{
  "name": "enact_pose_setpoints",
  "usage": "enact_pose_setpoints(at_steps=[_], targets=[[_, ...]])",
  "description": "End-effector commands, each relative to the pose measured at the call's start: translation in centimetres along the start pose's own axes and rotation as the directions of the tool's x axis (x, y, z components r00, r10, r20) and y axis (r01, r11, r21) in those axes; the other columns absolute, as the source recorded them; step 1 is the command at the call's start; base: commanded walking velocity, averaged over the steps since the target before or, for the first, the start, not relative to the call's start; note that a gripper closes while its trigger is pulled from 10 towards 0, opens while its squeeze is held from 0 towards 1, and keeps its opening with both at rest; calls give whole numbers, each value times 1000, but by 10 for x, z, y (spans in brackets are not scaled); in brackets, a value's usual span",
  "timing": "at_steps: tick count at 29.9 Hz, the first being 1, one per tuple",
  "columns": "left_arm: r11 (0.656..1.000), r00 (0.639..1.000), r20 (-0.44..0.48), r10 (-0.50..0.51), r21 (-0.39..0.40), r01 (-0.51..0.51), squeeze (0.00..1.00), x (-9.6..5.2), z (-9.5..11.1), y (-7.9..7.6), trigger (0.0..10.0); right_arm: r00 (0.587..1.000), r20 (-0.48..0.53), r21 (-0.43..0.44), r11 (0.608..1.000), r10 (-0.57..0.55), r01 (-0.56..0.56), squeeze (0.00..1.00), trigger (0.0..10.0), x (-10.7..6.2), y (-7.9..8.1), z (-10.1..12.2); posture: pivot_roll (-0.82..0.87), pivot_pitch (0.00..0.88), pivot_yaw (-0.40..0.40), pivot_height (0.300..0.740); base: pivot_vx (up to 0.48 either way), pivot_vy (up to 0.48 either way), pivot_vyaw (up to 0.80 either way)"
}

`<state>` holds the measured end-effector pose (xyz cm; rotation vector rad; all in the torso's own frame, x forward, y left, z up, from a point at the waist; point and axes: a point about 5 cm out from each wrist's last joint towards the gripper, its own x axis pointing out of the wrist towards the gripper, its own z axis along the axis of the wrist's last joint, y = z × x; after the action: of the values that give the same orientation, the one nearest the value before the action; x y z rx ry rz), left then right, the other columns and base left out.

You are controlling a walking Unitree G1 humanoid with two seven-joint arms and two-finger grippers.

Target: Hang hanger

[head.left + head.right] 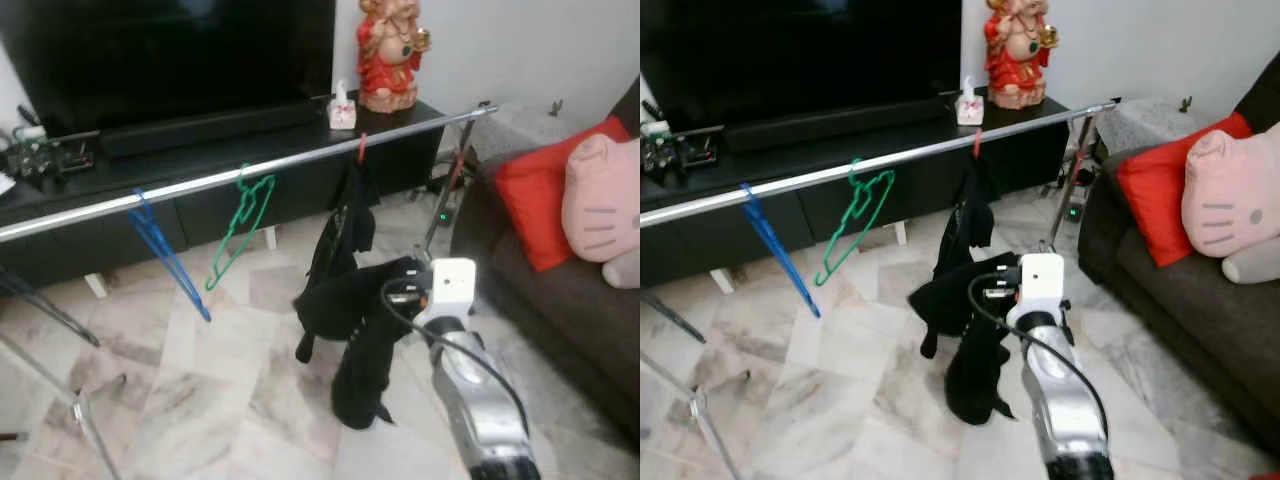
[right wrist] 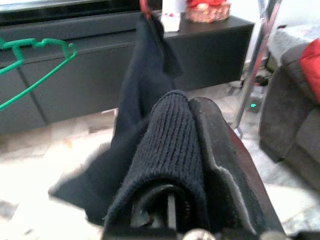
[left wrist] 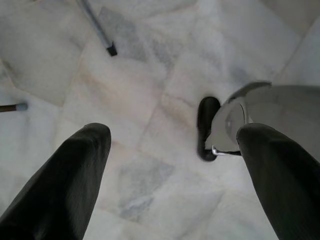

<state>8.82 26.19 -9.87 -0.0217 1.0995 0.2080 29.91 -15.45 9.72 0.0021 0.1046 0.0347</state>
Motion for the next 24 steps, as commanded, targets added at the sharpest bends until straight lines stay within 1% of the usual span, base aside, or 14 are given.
enact_pose_setpoints(at_steps=[1,15,18,24], targets=[[1000,1000,-13,18,-4,-18,0,-2,-4,7,10000,998,55,3,1000,23,-23,0,10000,3,9,14,-31,0,-4,716,285,0,0],[1000,1000,-12,18,-6,-18,0,-2,-4,7,10000,998,58,1,1000,26,-26,0,10000,4,9,14,-31,0,-4,716,285,0,0],[999,1000,-15,21,37,-21,0,-2,-2,8,10000,998,56,-2,1000,30,-30,0,10000,3,11,14,-32,0,-2,716,0,-92,0],[999,1000,-17,18,39,-18,0,-1,-1,8,10000,998,56,-3,999,32,-32,0,10000,3,12,14,-30,0,-2,716,0,-276,0]])
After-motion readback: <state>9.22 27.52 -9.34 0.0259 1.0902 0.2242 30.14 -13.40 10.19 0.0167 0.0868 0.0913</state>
